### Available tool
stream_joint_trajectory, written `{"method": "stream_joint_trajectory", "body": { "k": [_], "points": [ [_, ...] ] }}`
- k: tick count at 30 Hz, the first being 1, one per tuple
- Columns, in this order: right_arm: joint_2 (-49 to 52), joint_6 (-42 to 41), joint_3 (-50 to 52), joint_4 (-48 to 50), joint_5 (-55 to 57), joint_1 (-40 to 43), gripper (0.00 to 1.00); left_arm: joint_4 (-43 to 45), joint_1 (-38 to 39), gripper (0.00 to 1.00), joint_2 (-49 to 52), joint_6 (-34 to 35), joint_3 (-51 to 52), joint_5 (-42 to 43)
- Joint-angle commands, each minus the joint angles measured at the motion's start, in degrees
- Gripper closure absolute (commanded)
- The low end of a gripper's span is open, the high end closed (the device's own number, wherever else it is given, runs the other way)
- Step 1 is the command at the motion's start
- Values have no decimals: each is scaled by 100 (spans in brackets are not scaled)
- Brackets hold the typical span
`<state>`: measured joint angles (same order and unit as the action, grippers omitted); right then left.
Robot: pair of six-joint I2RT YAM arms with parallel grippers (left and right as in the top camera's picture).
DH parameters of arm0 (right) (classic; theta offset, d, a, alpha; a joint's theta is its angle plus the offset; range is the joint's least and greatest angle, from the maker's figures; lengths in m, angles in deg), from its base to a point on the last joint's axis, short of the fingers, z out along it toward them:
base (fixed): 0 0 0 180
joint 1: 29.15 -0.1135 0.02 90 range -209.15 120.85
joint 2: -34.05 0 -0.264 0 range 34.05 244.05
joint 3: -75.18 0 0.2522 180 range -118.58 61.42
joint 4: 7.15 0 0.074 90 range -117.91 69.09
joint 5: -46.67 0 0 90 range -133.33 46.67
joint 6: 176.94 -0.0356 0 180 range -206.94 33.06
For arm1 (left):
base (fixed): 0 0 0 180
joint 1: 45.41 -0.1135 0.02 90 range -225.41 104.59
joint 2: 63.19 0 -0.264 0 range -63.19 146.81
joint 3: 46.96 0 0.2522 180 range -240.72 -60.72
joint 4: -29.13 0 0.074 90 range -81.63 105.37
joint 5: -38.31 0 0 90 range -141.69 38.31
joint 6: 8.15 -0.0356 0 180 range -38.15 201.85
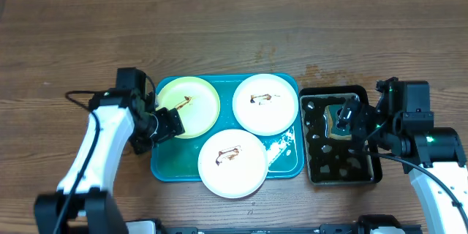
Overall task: Clean dirty plates on tray and stack at the side
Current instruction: 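Grip the yellow plate rim with the left gripper and tilt it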
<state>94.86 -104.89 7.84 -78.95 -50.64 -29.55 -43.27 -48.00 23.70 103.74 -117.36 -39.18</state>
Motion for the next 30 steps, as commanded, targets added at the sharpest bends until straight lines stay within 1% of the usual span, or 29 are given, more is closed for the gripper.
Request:
{"method": "stream_joint_trajectory", "body": {
  "k": [1,3,7,11,12,15,20,24,27,30],
  "points": [
    [-24,37,-155,22,-28,15,0,157,37,23,391,190,-111,111],
    [-24,37,-155,22,-28,15,0,295,37,29,605,197,-111,111],
    [-24,35,-155,15,-28,15,0,522,37,45,905,195,-111,111],
    [-24,35,-155,-37,-28,15,0,671,37,59,986,197,-111,109],
    [-24,35,-155,-39,-28,15,0,691,37,65,986,197,-111,109],
    [-24,35,-155,-42,-28,15,0,763,37,71,986,195,-111,105],
    [-24,35,-155,-61,-28,15,0,815,37,72,986,195,-111,105],
    [-24,35,-155,-66,-28,15,0,717,39,65,986,313,-37,87],
    [-24,35,-155,-66,-28,15,0,824,39,64,988,459,107,-111],
    [-24,35,-155,-66,-28,15,0,1067,37,64,988,455,258,-127]
  ]
}}
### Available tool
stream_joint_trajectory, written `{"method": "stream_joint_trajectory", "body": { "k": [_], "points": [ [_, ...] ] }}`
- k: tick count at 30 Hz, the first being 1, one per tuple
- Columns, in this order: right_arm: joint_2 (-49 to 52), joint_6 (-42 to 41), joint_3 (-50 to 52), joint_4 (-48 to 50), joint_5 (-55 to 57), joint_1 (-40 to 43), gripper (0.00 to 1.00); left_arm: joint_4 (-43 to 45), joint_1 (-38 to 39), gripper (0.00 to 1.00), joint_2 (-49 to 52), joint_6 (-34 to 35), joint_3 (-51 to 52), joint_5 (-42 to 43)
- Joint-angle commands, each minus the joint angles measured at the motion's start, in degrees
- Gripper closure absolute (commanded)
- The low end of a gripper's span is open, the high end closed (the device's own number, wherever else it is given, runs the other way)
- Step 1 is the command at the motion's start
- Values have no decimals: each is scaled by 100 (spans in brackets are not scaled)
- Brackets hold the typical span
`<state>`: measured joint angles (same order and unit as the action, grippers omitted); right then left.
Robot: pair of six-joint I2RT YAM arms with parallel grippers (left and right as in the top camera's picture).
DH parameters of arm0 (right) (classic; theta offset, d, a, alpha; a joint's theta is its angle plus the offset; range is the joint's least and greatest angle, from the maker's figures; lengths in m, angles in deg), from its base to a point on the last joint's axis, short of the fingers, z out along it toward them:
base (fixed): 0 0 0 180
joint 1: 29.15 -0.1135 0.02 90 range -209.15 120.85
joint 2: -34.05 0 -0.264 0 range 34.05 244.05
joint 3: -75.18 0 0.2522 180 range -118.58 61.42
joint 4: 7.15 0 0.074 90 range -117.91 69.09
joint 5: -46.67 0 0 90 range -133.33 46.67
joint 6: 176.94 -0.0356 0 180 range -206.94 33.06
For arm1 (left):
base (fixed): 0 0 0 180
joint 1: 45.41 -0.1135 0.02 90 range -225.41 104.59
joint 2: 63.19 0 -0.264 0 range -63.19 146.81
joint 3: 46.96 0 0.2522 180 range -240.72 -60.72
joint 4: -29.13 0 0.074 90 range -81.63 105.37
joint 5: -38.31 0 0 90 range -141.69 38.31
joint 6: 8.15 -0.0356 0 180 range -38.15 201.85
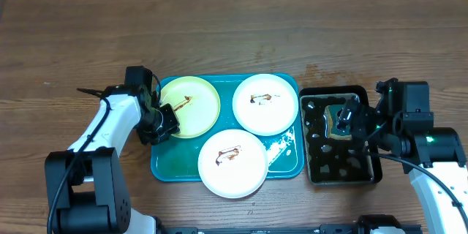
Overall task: Clean dirty plates on tray and stack at the side
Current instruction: 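Grip the yellow plate rim with the left gripper and tilt it, then reach into the black basin and grasp the sponge with the right gripper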
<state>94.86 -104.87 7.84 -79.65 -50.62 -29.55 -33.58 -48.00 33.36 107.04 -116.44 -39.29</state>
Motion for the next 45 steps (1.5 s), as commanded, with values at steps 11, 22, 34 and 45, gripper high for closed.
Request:
{"method": "stream_joint_trajectory", "body": {
  "k": [11,22,34,45],
  "points": [
    [-24,33,-155,-35,-31,15,0,376,35,91,20,122,179,-74],
    [-24,33,-155,-33,-31,15,0,400,24,96,17,120,-44,-118],
    [264,190,-155,7,-33,11,1,-22,26,96,17,118,-57,-1176],
    [1794,310,-461,372,632,11,21,-116,26,96,17,118,-57,-1241]
  ]
}}
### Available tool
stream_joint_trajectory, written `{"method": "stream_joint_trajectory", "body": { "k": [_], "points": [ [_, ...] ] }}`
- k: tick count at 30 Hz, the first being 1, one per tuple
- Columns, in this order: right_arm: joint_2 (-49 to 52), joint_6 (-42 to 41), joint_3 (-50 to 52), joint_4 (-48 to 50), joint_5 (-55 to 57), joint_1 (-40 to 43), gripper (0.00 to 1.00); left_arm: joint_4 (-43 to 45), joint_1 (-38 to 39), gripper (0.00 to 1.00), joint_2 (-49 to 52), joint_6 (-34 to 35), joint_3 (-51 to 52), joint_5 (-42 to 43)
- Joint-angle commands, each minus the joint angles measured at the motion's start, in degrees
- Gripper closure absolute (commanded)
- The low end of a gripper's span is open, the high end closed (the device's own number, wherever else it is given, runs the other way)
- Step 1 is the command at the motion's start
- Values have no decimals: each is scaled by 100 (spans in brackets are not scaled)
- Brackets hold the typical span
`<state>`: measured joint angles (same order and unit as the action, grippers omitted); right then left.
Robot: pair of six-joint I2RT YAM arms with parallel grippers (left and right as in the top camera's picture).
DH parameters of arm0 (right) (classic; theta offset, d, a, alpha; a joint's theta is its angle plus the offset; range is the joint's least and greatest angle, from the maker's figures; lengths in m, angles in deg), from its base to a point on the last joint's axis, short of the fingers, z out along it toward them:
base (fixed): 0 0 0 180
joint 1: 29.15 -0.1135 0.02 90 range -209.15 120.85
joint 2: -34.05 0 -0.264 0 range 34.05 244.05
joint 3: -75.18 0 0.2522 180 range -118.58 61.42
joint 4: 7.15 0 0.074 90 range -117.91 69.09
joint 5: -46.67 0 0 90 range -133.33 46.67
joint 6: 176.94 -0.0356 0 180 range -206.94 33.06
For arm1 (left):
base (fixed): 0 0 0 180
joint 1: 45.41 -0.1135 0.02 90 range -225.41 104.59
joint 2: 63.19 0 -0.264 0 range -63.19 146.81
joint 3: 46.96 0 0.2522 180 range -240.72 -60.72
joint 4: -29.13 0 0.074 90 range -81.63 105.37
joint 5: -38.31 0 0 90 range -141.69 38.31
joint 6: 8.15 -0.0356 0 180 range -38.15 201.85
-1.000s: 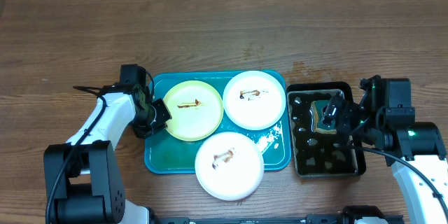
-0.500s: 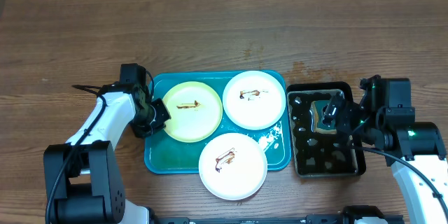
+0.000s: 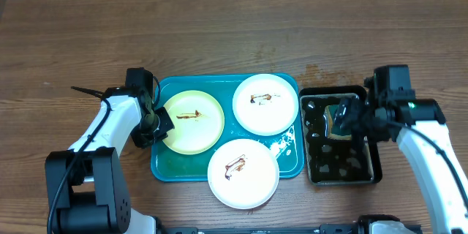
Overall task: Clean dirty plates on tray and stack at the side
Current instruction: 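Reach into the black basin and grasp the sponge with the right gripper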
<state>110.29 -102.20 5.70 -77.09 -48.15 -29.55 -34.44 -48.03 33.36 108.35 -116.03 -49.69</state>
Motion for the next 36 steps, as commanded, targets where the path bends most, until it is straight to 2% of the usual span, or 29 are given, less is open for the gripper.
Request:
{"method": "stream_joint_trajectory", "body": {
  "k": [1,7,12,18,22,28,32,34,36],
  "points": [
    [372,46,-247,195,389,11,24,-31,28,96,17,-13,-98,-201],
    [1235,44,-247,564,391,11,37,-28,28,96,17,-11,-98,-201],
    [1910,26,-243,664,369,9,39,-26,28,96,17,-11,-98,-201],
    [2492,24,-243,682,271,9,64,-28,31,95,17,-11,-98,-199],
    [2590,2,-243,656,216,9,96,-31,31,95,17,-11,-98,-197],
    [2540,-149,-391,435,216,11,96,-33,31,95,17,-11,-98,-195],
    [2479,-149,-837,24,199,11,78,-33,31,95,17,-11,-98,-195],
    [2472,-153,-1075,-197,197,11,64,-35,31,95,17,-11,-98,-195],
    [2472,-151,-1263,-398,197,11,59,-39,31,95,17,-13,-98,-197]
  ]
}}
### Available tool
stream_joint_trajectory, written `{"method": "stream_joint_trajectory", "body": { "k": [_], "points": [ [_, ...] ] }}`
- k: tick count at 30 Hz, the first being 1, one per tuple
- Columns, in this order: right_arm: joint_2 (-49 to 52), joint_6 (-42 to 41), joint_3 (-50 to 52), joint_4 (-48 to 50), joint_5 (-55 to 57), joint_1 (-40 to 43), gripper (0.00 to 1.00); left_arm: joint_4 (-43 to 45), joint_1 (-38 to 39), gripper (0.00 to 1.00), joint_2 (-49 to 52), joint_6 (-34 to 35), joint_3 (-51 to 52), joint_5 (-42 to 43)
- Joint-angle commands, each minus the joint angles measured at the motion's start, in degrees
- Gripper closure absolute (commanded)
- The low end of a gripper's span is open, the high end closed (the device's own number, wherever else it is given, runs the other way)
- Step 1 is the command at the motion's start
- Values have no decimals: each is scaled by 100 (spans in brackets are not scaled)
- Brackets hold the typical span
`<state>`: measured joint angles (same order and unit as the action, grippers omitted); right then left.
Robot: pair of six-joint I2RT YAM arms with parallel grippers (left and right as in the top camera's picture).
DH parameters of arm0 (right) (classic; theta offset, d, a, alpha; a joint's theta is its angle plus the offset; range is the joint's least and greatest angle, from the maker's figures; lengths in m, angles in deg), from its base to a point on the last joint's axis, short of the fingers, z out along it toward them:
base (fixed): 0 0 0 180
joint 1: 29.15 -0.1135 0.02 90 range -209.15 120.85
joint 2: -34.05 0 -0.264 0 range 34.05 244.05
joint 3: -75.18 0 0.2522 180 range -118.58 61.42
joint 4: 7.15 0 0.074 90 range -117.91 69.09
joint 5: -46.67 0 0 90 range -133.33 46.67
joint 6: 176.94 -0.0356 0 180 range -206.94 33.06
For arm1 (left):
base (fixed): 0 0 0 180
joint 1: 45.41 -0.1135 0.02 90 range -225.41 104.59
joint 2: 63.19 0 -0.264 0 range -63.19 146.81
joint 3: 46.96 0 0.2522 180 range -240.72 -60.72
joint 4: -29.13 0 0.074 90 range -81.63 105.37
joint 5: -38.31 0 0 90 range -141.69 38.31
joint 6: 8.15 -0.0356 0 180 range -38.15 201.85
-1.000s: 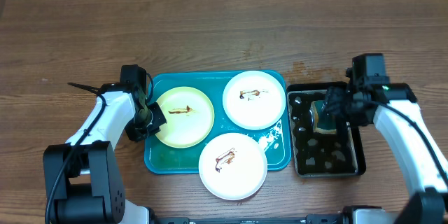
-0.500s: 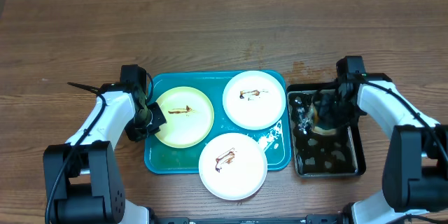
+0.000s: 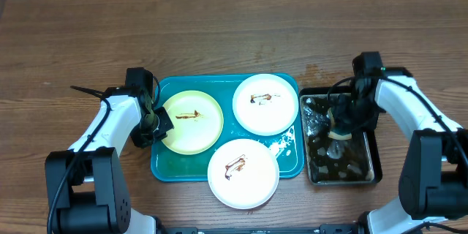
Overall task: Clean dirty plates on tray and stack at the side
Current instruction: 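Reach into the black basin and grasp the sponge with the right gripper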
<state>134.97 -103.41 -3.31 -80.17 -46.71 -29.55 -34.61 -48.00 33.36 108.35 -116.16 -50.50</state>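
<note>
A teal tray holds three smeared plates: a yellow-green plate at the left, a white plate at the back right, and a second white plate overhanging the front edge. My left gripper is shut on the yellow plate's left rim. To the right stands a black tub of dark water. My right gripper reaches down into it, and appears shut on a pale yellow-green sponge.
The wooden table stretches wide behind the tray and to the far left. White crumbs or foam lie on the tray's right side. The tub sits tight against the tray's right edge.
My right arm has swung over the tub, and its gripper now sits lower, on the sponge. The water at the tub's left looks stirred and foamy. Left arm and plates are unchanged.
My left gripper first lay over the yellow plate at the tray's back left corner, then at its left rim. After that the plate sat further right and forward, and the front white plate had shifted toward the front edge. The right gripper stayed over the tub and now holds the sponge.
</note>
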Motion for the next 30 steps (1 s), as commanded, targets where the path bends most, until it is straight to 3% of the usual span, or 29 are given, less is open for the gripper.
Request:
{"method": "stream_joint_trajectory", "body": {
  "k": [1,7,11,20,25,30],
  "points": [
    [4,-28,-424,-162,52,11,58,-22,28,94,17,-13,-85,-116],
    [2,-31,-468,-354,52,11,58,-37,28,94,17,-13,-85,-116],
    [13,-31,-302,-216,50,11,49,-50,26,94,17,-11,-85,-116],
    [13,4,-225,380,81,11,45,-57,28,93,17,-13,-85,-116],
    [13,15,-225,837,138,11,33,-76,28,93,17,-13,-85,-116],
    [13,13,-181,909,138,11,33,-79,28,93,17,-11,-85,-116]
  ]
}}
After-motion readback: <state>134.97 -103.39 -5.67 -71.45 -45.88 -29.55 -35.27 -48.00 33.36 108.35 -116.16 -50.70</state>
